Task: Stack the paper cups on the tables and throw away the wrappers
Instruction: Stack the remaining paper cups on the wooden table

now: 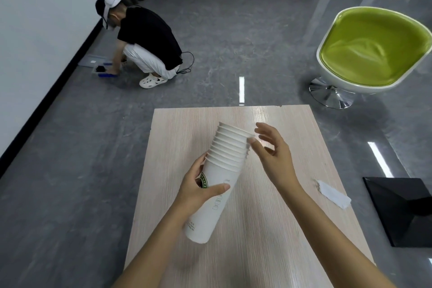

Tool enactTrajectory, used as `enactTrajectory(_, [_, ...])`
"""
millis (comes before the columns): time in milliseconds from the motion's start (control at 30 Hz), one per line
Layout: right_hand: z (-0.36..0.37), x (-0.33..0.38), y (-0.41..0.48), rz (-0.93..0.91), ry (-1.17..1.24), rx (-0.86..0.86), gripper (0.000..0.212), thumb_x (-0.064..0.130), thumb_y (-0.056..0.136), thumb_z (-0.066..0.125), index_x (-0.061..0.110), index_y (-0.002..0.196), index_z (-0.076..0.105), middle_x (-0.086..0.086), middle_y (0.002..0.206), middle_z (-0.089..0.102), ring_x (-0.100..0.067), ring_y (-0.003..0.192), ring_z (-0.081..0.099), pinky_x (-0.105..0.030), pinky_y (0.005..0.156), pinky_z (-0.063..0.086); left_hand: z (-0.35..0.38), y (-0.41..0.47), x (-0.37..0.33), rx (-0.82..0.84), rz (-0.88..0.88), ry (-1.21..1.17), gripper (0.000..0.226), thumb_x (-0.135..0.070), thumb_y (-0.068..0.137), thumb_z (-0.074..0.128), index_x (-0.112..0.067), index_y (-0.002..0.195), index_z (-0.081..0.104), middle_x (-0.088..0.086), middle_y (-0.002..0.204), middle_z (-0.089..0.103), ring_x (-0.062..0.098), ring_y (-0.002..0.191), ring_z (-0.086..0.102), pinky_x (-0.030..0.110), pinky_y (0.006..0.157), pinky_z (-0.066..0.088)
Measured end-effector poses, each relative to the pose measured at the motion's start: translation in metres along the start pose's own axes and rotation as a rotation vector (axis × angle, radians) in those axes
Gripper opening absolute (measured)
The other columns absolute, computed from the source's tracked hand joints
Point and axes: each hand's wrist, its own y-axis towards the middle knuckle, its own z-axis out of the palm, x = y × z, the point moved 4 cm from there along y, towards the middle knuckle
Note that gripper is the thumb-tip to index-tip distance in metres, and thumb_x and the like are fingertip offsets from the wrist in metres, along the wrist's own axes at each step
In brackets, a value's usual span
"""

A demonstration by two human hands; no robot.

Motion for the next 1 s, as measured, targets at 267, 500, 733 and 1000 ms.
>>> enactTrajectory(267, [0.062,-0.007,-0.021,0.123,0.078,0.384,0.073,0.043,0.074,0.073,0.028,0.136,0.037,0.01,0.128,0.051,-0.01,0.115,0.055,-0.025,0.086,0.051,-0.023,0.012,-0.008,-0.142,0.028,-0.112,0.091,-0.036,0.051,0.089,-0.031,0.132,0.049,-0.011,0.122,0.066,0.008,0.105,0.068,0.031,0.082,0.058])
enactTrajectory(500, [0.091,0.007,0.006,0.062,0.113,0.424,0.076,0.031,0.074,0.077,0.027,0.138,0.036,0.009,0.13,0.053,-0.009,0.114,0.055,-0.023,0.083,0.052,-0.05,0.029,-0.02,-0.188,0.076,-0.084,0.094,-0.032,0.052,0.088,-0.03,0.135,0.044,-0.011,0.126,0.062,0.008,0.11,0.064,0.029,0.082,0.058])
enactTrajectory(733, [0.121,0.018,0.041,-0.022,0.095,0.463,0.075,0.027,0.073,0.079,0.029,0.136,0.039,0.017,0.129,0.051,-0.005,0.116,0.052,-0.026,0.087,0.052,-0.082,0.059,-0.021,-0.266,0.097,-0.083,0.088,-0.03,0.047,0.088,-0.032,0.125,0.047,-0.012,0.119,0.065,0.009,0.109,0.065,0.023,0.072,0.056])
enactTrajectory(1000, [0.151,0.026,0.084,-0.088,0.09,0.473,0.074,0.023,0.074,0.079,0.037,0.133,0.038,0.014,0.136,0.046,-0.013,0.122,0.049,-0.028,0.088,0.052,-0.115,0.099,-0.027,-0.32,0.156,-0.089,0.087,-0.034,0.045,0.089,-0.027,0.123,0.052,-0.008,0.119,0.067,0.007,0.112,0.063,0.022,0.077,0.054])
